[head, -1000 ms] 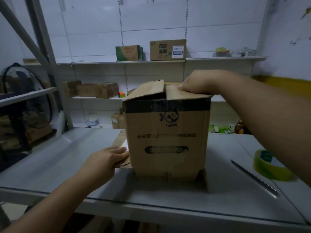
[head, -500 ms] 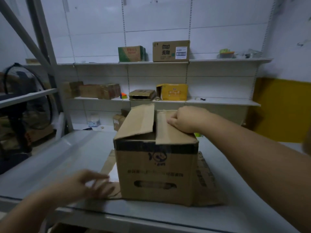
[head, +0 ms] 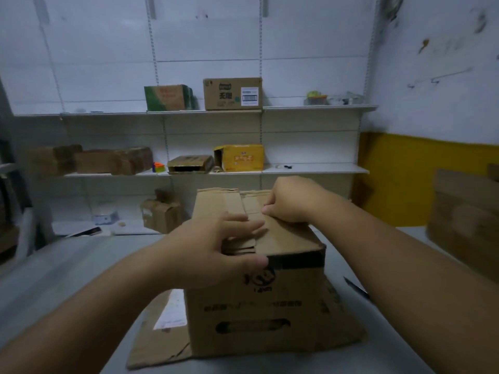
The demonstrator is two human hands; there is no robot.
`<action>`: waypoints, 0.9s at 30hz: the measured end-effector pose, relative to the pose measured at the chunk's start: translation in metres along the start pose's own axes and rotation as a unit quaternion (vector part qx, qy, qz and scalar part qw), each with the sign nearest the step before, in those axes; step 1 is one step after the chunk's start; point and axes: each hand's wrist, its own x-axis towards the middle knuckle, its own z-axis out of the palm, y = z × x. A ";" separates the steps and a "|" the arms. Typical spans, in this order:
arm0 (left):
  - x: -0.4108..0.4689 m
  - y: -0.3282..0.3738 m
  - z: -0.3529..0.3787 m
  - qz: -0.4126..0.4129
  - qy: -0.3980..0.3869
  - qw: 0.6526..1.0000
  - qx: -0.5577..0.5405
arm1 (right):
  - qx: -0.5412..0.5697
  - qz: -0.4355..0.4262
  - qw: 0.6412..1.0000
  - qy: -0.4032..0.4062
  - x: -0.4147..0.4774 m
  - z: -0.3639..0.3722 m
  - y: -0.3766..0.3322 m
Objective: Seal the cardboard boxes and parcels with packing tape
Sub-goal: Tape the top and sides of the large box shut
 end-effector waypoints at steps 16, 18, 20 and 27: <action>0.007 -0.002 0.008 0.029 0.062 0.994 0.087 | 0.119 -0.177 0.976 -0.051 -0.085 0.020 0.023; 0.009 -0.003 0.007 0.032 0.054 0.993 0.103 | 0.115 -0.168 0.979 0.000 -0.085 0.026 0.020; 0.011 0.001 0.006 0.022 0.040 0.992 0.118 | 0.125 -0.163 0.979 0.011 -0.084 0.028 0.020; 0.016 0.004 0.013 0.021 0.026 0.994 0.106 | 0.510 -0.019 0.853 0.112 -0.081 0.041 0.084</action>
